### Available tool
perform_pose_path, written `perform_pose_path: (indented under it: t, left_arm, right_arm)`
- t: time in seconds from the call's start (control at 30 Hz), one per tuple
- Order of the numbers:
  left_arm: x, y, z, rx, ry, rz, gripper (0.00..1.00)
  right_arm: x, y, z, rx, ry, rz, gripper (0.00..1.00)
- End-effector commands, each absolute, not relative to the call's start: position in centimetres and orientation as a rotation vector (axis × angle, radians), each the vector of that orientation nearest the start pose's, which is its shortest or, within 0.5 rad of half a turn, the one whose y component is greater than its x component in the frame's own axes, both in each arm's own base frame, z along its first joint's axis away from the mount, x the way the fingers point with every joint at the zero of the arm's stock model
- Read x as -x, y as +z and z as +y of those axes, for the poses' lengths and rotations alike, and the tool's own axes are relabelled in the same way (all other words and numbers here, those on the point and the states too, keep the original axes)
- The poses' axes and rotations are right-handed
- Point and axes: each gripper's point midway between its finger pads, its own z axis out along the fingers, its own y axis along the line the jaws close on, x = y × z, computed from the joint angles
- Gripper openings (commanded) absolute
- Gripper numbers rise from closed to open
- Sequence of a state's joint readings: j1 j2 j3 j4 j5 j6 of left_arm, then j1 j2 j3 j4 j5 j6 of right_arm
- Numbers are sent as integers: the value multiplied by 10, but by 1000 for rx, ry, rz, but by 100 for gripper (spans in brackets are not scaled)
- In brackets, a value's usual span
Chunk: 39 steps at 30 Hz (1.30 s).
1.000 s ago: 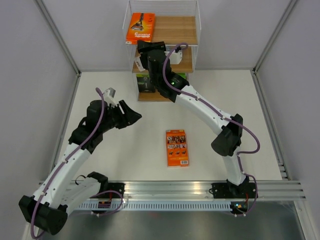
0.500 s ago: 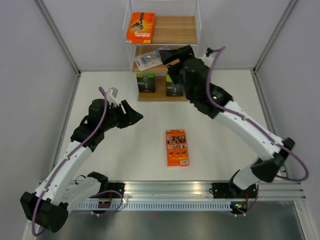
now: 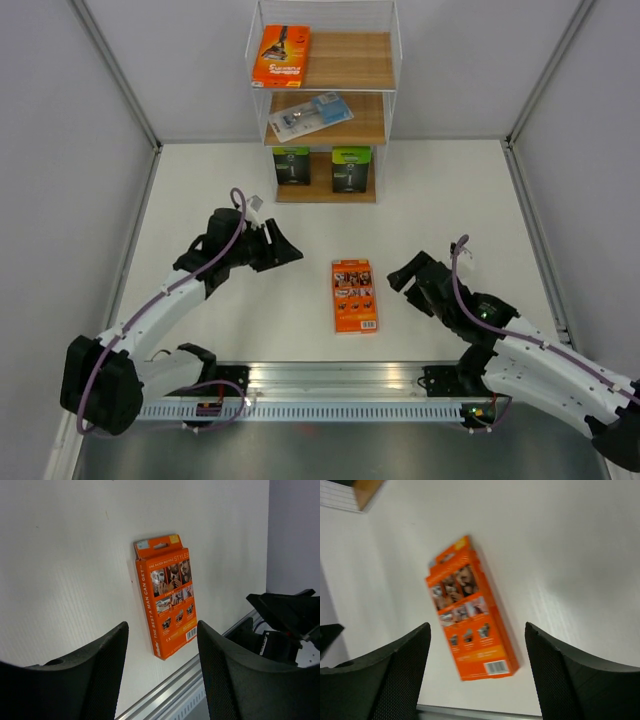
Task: Place and organize the shaving razors onto the shelf
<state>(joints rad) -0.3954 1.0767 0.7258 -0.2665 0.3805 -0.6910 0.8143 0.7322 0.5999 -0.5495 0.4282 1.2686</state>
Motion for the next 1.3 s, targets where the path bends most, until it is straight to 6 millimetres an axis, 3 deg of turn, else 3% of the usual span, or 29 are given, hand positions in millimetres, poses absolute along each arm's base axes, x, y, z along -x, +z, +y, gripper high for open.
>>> perform_pose_path:
  t: [0.0, 0.07, 0.13, 0.17, 0.37, 0.4, 0.57, 0.83, 0.9, 1.07, 1.27]
  left_arm:
    - [-254, 144, -226, 136, -1120, 2341, 62]
    - [-250, 127, -233, 151, -1100, 2385, 61]
    - [-254, 108, -236, 187, -1047, 2429, 60]
    - [-253, 103, -241, 183, -1050, 2442, 59]
    - [-265, 81, -261, 213, -1053, 2452, 57]
    - [-268, 78, -263, 223, -1051, 2453, 57]
    - [-279, 61, -279, 229, -1050, 2500, 56]
    - [-291, 53, -302, 225, -1079, 2519, 55]
    - [-290, 51, -307, 221, -1088, 2529, 55]
    - [-287, 53, -322, 196, -1114, 2535, 54]
    - [-287, 58, -333, 166, -1137, 2528, 42]
  right_arm:
    - [-204, 134, 158, -741, 682, 2123, 82]
    - [-209, 106, 161, -659, 613, 2228, 82]
    - [-215, 93, 177, -575, 684, 2313, 82]
    - [-229, 75, 172, -605, 628, 2351, 82]
    - [-272, 74, 196, -360, 601, 2363, 83]
    - [-271, 60, 201, -338, 605, 2413, 83]
    - [-283, 47, 222, -352, 731, 2415, 82]
    - [-293, 35, 220, -436, 776, 2398, 83]
    - [-293, 34, 227, -422, 808, 2417, 80]
    - [-290, 32, 238, -432, 883, 2440, 59]
    - [-291, 45, 241, -399, 893, 2432, 45]
